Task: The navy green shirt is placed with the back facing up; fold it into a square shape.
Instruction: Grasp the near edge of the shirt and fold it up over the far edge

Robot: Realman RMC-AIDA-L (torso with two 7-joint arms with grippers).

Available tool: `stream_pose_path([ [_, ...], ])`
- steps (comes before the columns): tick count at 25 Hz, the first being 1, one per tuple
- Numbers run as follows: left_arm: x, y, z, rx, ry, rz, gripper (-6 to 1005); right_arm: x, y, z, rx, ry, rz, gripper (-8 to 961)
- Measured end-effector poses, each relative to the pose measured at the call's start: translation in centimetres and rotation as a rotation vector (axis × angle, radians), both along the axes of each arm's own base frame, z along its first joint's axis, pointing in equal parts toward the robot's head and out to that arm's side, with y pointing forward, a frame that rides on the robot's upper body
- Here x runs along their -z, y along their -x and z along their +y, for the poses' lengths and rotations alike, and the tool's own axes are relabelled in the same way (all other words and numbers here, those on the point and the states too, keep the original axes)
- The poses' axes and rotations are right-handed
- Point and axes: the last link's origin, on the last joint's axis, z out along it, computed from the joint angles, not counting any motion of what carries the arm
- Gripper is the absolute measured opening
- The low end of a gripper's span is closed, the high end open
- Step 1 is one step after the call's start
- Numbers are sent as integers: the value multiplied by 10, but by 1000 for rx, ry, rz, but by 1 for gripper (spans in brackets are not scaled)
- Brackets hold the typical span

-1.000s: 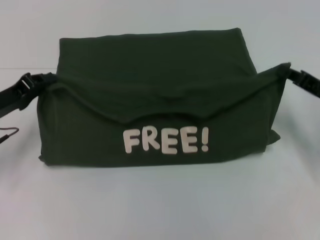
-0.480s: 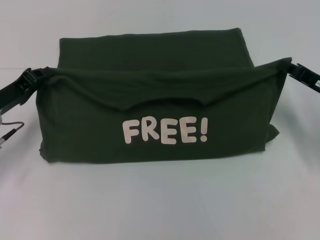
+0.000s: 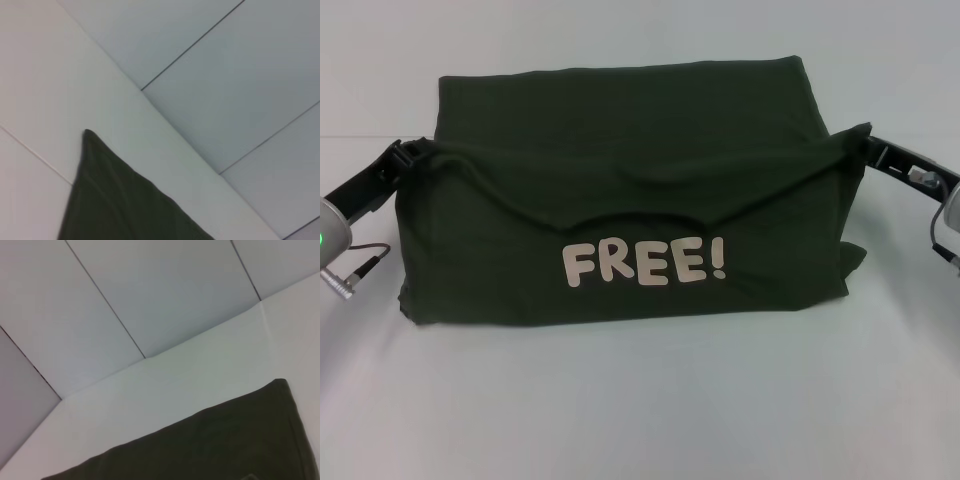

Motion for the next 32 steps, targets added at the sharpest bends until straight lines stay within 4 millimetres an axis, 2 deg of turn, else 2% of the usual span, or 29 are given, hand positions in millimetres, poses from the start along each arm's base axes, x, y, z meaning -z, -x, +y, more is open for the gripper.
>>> stream_pose_path([
  [6, 10, -1, 2, -26, -31, 38, 187, 11, 3, 3, 10, -2, -37, 20],
  [13, 23, -6, 5, -22, -59, 83, 193, 14, 3, 3, 13, -11, -45, 21],
  [20, 34, -9, 5, -32, -89, 99, 199, 15, 5, 4, 10, -10, -40, 84],
  [27, 34, -5, 2, -51, -148, 86, 205, 18, 6, 1, -9, -25, -26, 146],
  [28, 35, -4, 1, -55, -149, 83, 206, 17, 6, 0, -9, -28, -21, 192],
  [32, 37, -2, -5, -51, -149, 67, 366, 14, 1, -6, -9, -51, 20, 377],
])
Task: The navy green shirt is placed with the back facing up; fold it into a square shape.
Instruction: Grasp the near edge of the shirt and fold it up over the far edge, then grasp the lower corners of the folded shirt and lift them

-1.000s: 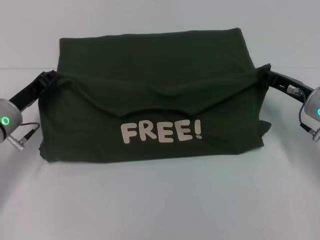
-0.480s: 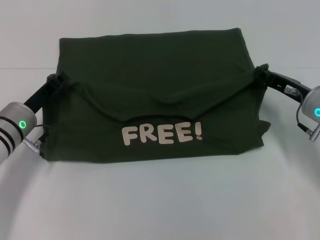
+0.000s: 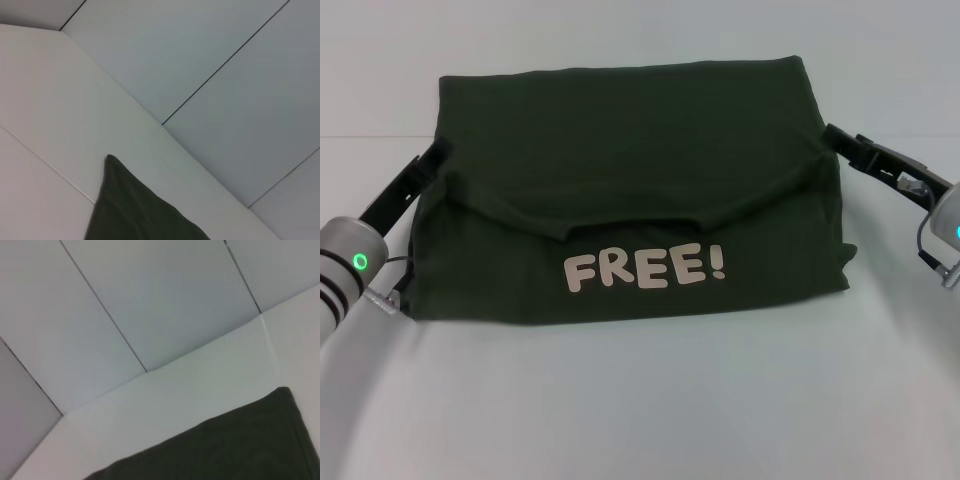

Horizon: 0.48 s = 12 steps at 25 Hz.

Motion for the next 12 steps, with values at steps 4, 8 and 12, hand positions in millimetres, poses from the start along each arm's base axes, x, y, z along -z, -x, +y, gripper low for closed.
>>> stream_pose_path([
  [4, -3, 5, -9, 13, -13, -22, 657, -6, -7, -11, -10, -29, 58, 540],
  [8, -15, 10, -27, 110, -16, -69, 742, -14, -20, -30, -31, -52, 110, 700],
  [12, -31, 9, -47, 291, 119, -43, 787, -23, -36, -56, -57, -50, 162, 845],
])
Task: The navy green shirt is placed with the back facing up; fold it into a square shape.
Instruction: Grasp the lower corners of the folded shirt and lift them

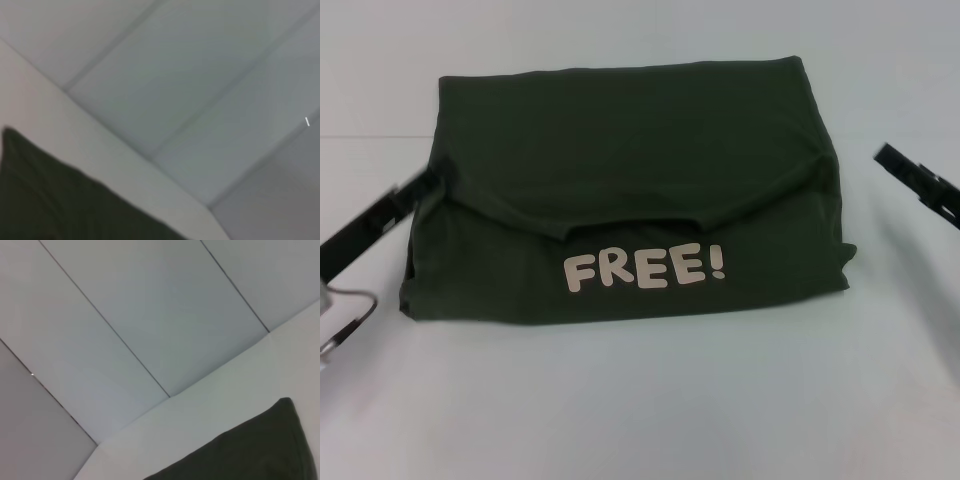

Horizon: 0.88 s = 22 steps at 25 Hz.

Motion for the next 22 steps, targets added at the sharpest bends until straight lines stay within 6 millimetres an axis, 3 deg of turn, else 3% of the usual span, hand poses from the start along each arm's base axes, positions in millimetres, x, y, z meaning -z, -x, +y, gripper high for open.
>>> stream_pose_path([
  [4, -17, 11, -18, 101, 190, 125, 792, -4, -8, -23, -53, 28, -9, 954],
  [10, -33, 31, -27, 80, 309, 309, 799, 8, -9, -38, -112, 112, -71, 954],
  [22, -18, 37, -23, 180, 334, 645, 814, 29, -5, -55, -256, 220, -240, 953],
])
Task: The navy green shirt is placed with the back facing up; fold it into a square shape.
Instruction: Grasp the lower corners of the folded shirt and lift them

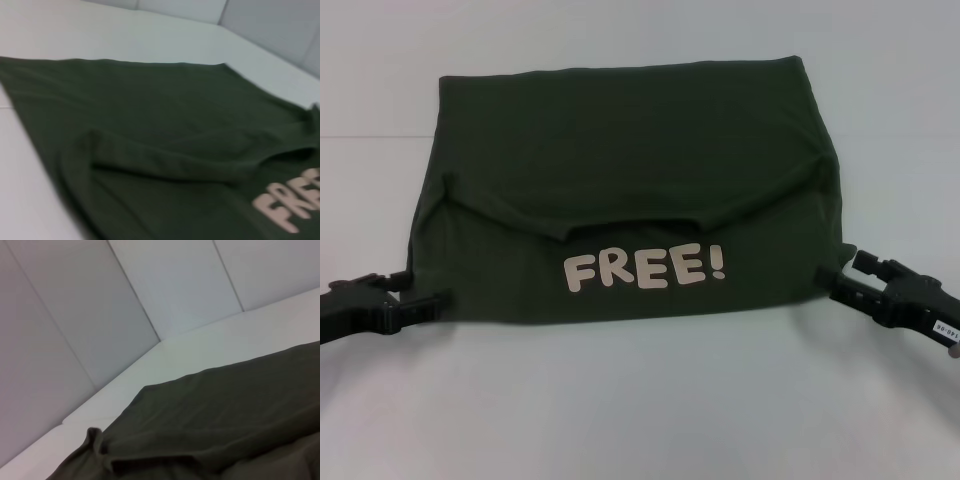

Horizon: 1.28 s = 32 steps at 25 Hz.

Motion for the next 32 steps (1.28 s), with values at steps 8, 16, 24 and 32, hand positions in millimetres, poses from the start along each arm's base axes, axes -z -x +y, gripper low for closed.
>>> stream_pose_path([
  [8, -4, 8, -1, -28, -68, 51, 831, 3, 1, -2, -13, 9, -5, 953],
  [16, 11, 3, -1, -42, -23, 9, 833, 2, 1, -1, -14, 6, -5, 952],
  [24, 16, -1, -2, -68, -1, -28, 816, 1, 1, -1, -12, 4, -3, 952],
  [32, 21, -2, -1, -107, 45, -17, 744, 2, 2, -2, -13, 5, 4, 954],
])
